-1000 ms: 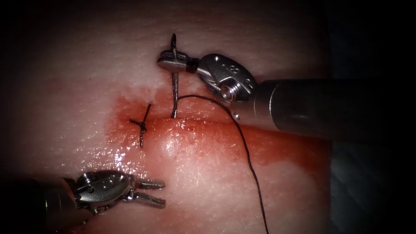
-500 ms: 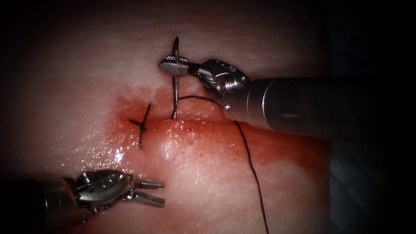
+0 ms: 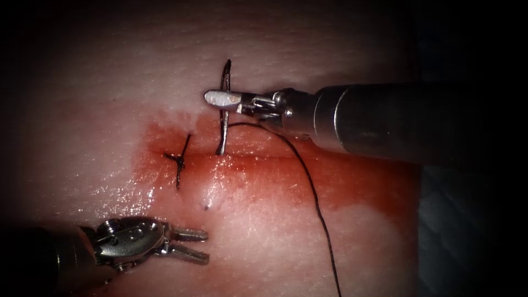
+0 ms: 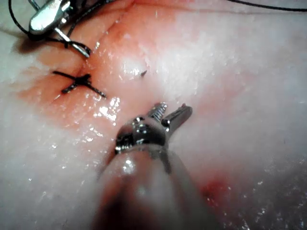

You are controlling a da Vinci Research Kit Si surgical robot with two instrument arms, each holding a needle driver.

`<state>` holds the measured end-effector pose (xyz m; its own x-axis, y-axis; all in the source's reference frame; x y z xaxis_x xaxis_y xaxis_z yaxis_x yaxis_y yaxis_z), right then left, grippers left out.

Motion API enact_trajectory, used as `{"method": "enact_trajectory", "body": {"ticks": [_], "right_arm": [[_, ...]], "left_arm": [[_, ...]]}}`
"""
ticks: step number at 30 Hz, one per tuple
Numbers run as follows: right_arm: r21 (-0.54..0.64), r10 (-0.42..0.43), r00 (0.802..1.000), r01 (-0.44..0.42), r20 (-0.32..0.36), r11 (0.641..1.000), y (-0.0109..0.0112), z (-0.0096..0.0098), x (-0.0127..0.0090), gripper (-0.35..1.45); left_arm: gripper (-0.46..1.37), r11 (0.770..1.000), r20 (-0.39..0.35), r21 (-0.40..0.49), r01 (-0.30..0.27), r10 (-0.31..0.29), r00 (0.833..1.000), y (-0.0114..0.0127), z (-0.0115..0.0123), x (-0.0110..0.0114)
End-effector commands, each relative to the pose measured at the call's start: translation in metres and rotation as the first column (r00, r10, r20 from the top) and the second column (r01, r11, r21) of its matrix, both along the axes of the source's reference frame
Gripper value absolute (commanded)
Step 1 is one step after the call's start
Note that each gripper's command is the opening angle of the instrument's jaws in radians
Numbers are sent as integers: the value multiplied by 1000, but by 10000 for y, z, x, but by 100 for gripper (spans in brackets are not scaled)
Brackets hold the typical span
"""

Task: Wound Closure
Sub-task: Pass the needle through the skin beneth the cut with the right driver

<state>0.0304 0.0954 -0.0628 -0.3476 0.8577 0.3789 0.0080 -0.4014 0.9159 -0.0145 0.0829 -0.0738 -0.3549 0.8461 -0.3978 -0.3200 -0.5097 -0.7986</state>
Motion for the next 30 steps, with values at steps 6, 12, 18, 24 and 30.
{"method": "enact_trajectory", "body": {"ticks": [6,12,18,24,30], "right_arm": [[87,-14,999,18,-46,996,-15,-2,7,-35],[163,-43,993,61,-108,985,-48,-12,23,-35],[195,-98,989,119,-113,974,-91,-34,40,-35],[202,-133,987,150,-93,968,-129,-48,48,-35],[210,-158,986,166,-52,964,-152,-62,45,-35]], "left_arm": [[19,1000,-1,1,0,0,1000,0,0,0],[19,1000,0,1,-1,1,1000,1,0,1],[19,1000,-1,0,0,0,1000,3,-1,3],[18,1000,-2,-7,1,-1,1000,4,-3,3],[19,1000,-3,-8,3,-3,1000,5,-3,4]]}}
